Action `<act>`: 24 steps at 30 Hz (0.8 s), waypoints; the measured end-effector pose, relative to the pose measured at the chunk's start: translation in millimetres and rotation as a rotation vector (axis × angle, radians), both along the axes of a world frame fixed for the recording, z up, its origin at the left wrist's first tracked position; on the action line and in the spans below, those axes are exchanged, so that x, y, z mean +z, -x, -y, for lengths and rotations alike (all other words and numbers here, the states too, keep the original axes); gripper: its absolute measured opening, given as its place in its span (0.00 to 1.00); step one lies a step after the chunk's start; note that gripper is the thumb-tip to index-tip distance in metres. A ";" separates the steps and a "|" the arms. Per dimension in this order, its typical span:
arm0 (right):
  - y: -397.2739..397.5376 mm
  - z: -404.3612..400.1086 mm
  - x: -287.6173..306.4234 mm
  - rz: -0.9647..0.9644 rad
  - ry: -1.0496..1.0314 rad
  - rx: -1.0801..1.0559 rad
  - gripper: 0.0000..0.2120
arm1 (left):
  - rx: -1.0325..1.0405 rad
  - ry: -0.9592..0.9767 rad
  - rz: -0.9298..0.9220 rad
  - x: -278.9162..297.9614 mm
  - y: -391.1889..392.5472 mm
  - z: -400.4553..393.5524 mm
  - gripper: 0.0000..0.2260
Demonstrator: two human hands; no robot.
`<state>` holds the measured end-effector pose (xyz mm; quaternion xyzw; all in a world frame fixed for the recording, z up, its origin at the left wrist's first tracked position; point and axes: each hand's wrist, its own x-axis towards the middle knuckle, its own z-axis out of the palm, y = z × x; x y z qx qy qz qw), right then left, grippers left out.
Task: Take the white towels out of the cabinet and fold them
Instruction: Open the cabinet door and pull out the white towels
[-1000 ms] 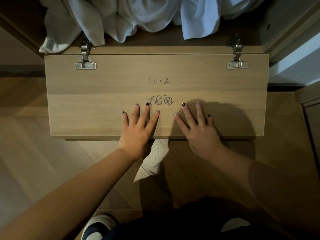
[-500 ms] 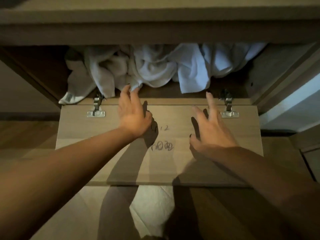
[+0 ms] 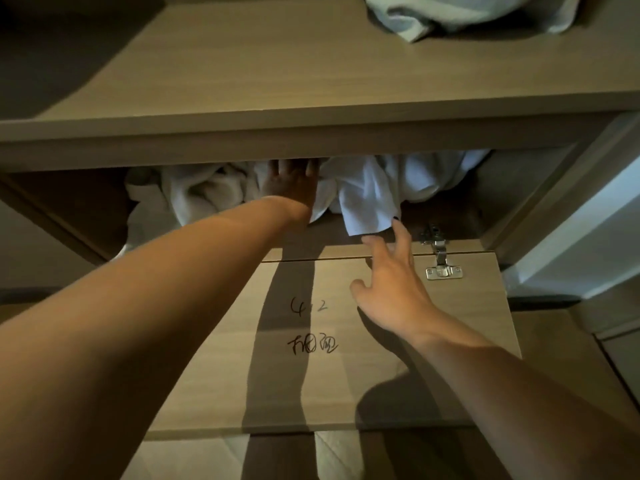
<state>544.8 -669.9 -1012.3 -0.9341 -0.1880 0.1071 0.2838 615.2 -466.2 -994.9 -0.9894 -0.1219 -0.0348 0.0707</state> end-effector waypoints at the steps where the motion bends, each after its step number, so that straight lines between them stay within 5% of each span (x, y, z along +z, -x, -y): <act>1: 2.2 4.0 -3.5 -0.025 0.012 -0.018 0.32 | -0.003 -0.034 0.009 -0.6 -1.0 -5.6 0.31; 6: 12.0 20.1 -12.0 -0.053 0.032 -0.028 0.32 | -0.030 -0.138 0.134 -5.5 5.9 -25.2 0.14; 9: 16.3 27.6 -10.3 -0.077 0.000 -0.063 0.31 | -0.013 0.138 0.220 -13.5 30.5 -11.2 0.13; 12: 22.2 36.2 -11.1 -0.111 -0.105 -0.107 0.28 | -0.135 0.425 0.504 -24.5 82.3 26.6 0.07; 14: 24.2 38.0 -9.2 -0.156 -0.258 -0.164 0.22 | -0.193 0.677 0.632 -28.1 122.8 56.4 0.06; 18: 27.4 29.7 4.4 -0.352 -0.758 -0.474 0.17 | -0.294 1.065 0.556 -21.8 197.3 98.2 0.09; 24: 27.2 30.1 23.2 -0.911 -1.355 -0.712 0.20 | 0.009 1.479 0.549 -21.3 267.3 122.5 0.11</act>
